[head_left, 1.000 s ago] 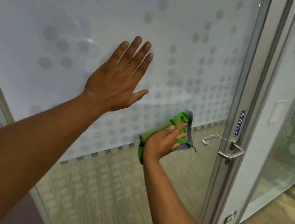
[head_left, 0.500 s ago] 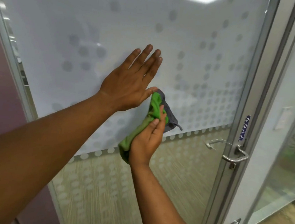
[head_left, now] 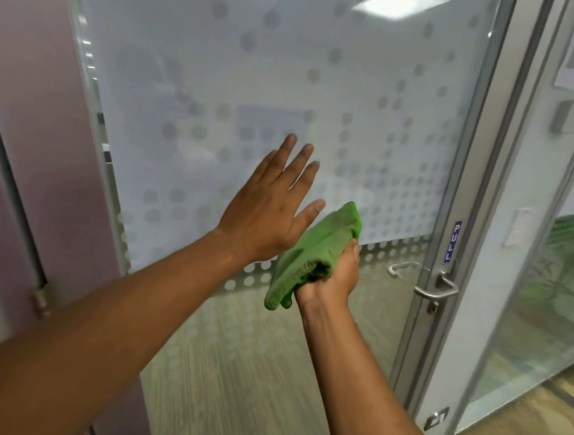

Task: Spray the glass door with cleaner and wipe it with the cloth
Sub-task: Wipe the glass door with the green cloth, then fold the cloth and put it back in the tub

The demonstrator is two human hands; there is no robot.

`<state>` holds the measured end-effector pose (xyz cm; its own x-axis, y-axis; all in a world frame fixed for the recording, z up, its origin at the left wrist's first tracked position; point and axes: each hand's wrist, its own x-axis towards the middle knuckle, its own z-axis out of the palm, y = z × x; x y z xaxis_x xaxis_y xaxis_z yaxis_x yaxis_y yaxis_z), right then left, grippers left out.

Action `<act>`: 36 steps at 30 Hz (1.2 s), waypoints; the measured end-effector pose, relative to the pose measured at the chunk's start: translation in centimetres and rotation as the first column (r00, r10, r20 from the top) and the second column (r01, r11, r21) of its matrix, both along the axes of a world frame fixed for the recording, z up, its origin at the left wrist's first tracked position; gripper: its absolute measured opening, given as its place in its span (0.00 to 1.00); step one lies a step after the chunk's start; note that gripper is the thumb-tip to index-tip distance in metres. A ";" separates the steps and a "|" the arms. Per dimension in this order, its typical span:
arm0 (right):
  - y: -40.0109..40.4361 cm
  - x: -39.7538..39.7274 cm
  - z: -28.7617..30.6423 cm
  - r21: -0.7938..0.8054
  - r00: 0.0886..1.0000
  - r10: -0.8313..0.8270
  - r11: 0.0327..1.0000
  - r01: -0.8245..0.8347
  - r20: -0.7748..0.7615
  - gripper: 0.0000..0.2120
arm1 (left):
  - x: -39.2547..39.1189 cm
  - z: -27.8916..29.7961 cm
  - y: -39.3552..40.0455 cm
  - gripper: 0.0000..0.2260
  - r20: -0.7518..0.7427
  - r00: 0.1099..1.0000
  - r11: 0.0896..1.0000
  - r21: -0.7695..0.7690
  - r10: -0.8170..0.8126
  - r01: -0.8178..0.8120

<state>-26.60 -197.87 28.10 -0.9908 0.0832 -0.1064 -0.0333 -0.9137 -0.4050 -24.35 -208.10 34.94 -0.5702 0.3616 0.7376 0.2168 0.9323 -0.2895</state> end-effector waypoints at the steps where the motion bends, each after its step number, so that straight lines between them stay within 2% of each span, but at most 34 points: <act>1: 0.4 0.5 -0.3 -0.011 1.000 0.016 1.000 -0.016 0.014 0.15 | 0.5 -0.8 0.1 0.29 -0.008 0.999 0.999 0.024 -0.041 0.041; 3: 1.4 1.5 -1.0 -0.050 0.996 0.086 0.995 -0.084 0.036 0.19 | 1.4 -2.5 0.3 0.26 -0.041 0.992 0.992 0.032 -0.121 0.122; 5: 2.6 2.7 -1.5 -0.081 0.988 0.153 0.985 -0.151 0.023 0.18 | 2.4 -3.9 0.7 0.25 -0.035 0.983 0.983 0.048 -0.178 0.180; 8: 4.2 4.2 -2.3 -0.111 0.988 0.155 0.981 -0.157 -0.025 0.19 | 4.0 -5.6 1.9 0.25 0.049 0.964 0.960 0.118 -0.261 0.254; 10: 4.9 4.8 -3.1 -0.118 0.990 0.132 0.983 -0.138 -0.053 0.25 | 5.0 -6.8 2.7 0.26 0.111 0.943 0.942 0.152 -0.315 0.297; 12: 6.0 5.3 -3.8 -0.103 0.990 0.126 0.986 -0.132 -0.062 0.32 | 6.0 -7.7 3.7 0.26 0.161 0.930 0.931 0.217 -0.329 0.292; 14: 7.0 5.9 -3.9 -0.080 0.983 0.161 0.982 -0.169 -0.093 0.31 | 7.0 -8.5 4.6 0.28 0.226 0.925 0.902 0.380 -0.307 0.206; 16: 8.3 6.9 -3.6 -0.051 0.973 0.199 0.977 -0.207 -0.120 0.23 | 8.0 -9.2 5.9 0.27 0.288 0.912 0.798 0.600 -0.291 0.065; 18: 9.8 7.8 -3.5 -0.026 0.967 0.224 0.973 -0.229 -0.120 0.16 | 8.6 -9.9 7.5 0.29 0.336 0.893 0.583 0.805 -0.300 -0.106; 19: 10.6 8.1 -3.5 -0.010 0.966 0.236 0.971 -0.238 -0.107 0.14 | 8.9 -10.0 8.2 0.30 0.369 0.870 0.440 0.874 -0.327 -0.205; 20: 11.3 8.5 -3.5 0.010 0.966 0.239 0.971 -0.240 -0.097 0.13 | 9.0 -10.4 8.8 0.31 0.398 0.833 0.278 0.910 -0.385 -0.306; 22: 13.2 8.9 -3.6 0.025 0.968 0.233 0.973 -0.231 -0.098 0.18 | 9.0 -11.4 9.9 0.33 0.396 0.720 -0.033 0.864 -0.570 -0.502; 23: 14.4 9.3 -3.9 0.021 0.966 0.235 0.972 -0.234 -0.104 0.20 | 9.0 -12.0 10.4 0.35 0.367 0.653 -0.117 0.811 -0.662 -0.574; 25: 16.6 10.1 -4.2 0.046 0.963 0.252 0.968 -0.248 -0.100 0.21 | 9.3 -13.1 11.7 0.40 0.308 0.545 -0.153 0.750 -0.780 -0.643; 26: 17.8 10.4 -4.4 0.063 0.962 0.262 0.964 -0.258 -0.082 0.20 | 9.5 -13.6 12.7 0.41 0.269 0.519 -0.176 0.735 -0.811 -0.655; 29: 21.7 11.5 -5.3 0.120 0.964 0.266 0.958 -0.261 -0.027 0.18 | 10.5 -14.6 16.5 0.36 0.147 0.482 -0.252 0.702 -0.864 -0.666; 31: 24.3 12.4 -6.0 0.150 0.963 0.269 0.953 -0.263 -0.026 0.20 | 11.1 -15.1 19.1 0.32 0.102 0.460 -0.268 0.695 -0.882 -0.667; 34: 28.7 13.5 -6.9 0.164 0.950 0.312 0.939 -0.304 -0.024 0.21 | 11.8 -15.6 23.5 0.22 0.053 0.478 -0.304 0.709 -0.877 -0.636; 36: 30.4 13.8 -7.1 0.237 0.944 0.330 0.916 -0.324 0.018 0.18 | 11.9 -16.1 25.2 0.14 0.000 0.531 -0.366 0.724 -0.847 -0.585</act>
<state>-12.83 -167.44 20.98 -0.9688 -0.2261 -0.1014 0.2400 -0.7549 -0.6104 -12.42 -182.85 18.87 -0.9665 0.0669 -0.2478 -0.2528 -0.4139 0.8745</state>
